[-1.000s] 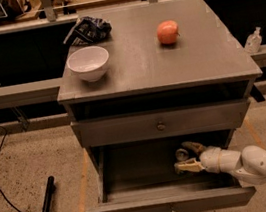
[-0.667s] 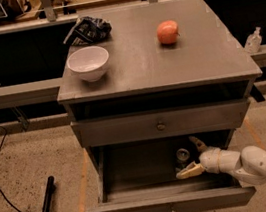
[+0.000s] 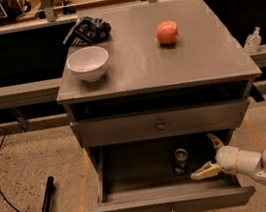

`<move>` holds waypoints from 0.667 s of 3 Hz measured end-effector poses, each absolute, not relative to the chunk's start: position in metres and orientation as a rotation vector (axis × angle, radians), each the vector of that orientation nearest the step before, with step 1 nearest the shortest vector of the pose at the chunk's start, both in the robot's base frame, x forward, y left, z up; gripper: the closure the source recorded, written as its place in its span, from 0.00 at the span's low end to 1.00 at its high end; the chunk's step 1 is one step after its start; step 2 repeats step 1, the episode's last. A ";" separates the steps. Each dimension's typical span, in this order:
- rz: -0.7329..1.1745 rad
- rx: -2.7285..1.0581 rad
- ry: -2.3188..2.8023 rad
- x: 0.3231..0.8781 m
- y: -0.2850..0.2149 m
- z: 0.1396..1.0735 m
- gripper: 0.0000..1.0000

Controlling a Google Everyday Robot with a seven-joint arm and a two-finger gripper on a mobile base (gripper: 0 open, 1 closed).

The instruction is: Place green can into middle drawer

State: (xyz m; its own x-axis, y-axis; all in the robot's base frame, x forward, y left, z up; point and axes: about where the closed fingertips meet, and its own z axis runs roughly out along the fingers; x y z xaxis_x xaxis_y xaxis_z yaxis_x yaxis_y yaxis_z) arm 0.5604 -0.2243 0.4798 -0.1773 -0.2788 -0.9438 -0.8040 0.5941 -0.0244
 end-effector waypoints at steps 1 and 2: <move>0.600 -0.892 1.737 0.559 -0.228 0.482 0.00; 0.600 -0.892 1.737 0.559 -0.228 0.482 0.00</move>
Offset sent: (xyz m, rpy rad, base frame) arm 0.0000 0.0000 0.0000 0.0000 0.0000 0.0000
